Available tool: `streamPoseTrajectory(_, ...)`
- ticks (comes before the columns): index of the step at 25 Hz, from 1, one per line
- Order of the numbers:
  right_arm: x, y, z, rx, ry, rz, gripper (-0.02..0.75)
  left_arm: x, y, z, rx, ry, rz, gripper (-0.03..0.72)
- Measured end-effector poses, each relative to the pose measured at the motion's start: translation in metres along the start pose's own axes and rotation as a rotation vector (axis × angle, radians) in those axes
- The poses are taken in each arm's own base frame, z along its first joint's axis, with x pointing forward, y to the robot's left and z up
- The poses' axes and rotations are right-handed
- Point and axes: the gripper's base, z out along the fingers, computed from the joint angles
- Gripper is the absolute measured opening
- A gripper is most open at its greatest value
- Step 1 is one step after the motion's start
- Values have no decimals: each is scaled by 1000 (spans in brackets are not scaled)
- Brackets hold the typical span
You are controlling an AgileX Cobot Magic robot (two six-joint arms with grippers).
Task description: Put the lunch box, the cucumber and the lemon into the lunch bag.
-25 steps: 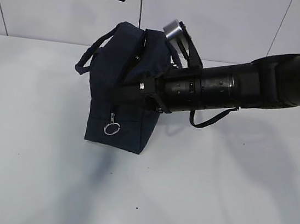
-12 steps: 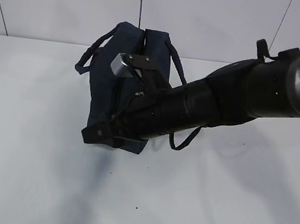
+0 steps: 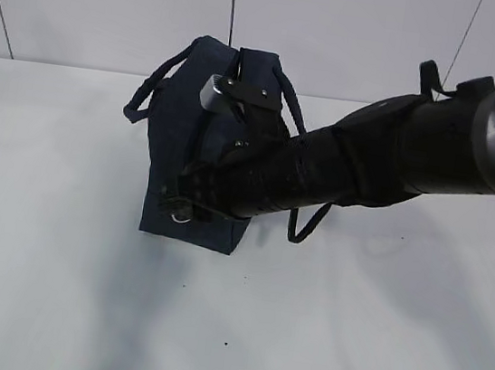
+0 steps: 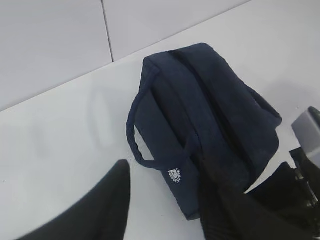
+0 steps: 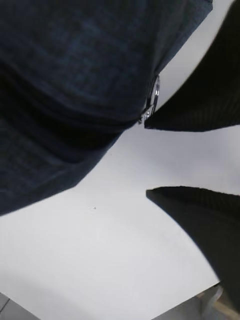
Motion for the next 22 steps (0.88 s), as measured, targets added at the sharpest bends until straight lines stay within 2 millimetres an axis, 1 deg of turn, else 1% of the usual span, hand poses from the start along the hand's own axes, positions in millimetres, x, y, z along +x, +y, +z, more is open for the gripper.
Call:
streamPoseTrajectory(5,-3,-1,-1,32,-22,57,283,1,-1,-4,-8,-4,8,304)
streamPoseTrajectory(6,-4,-1,-1,31,-24,61,298,1,-1,-4,-9,-6,9,304)
streamPoseTrajectory(10,-8,2,-1,14,-31,80,423,1,-2,-5,-8,-11,7,304)
streamPoseTrajectory(12,-8,2,-1,13,-32,109,445,0,-2,-7,-9,-15,9,304)
streamPoseTrajectory(22,-5,1,-1,32,3,211,454,-1,-4,-11,-5,-26,8,304)
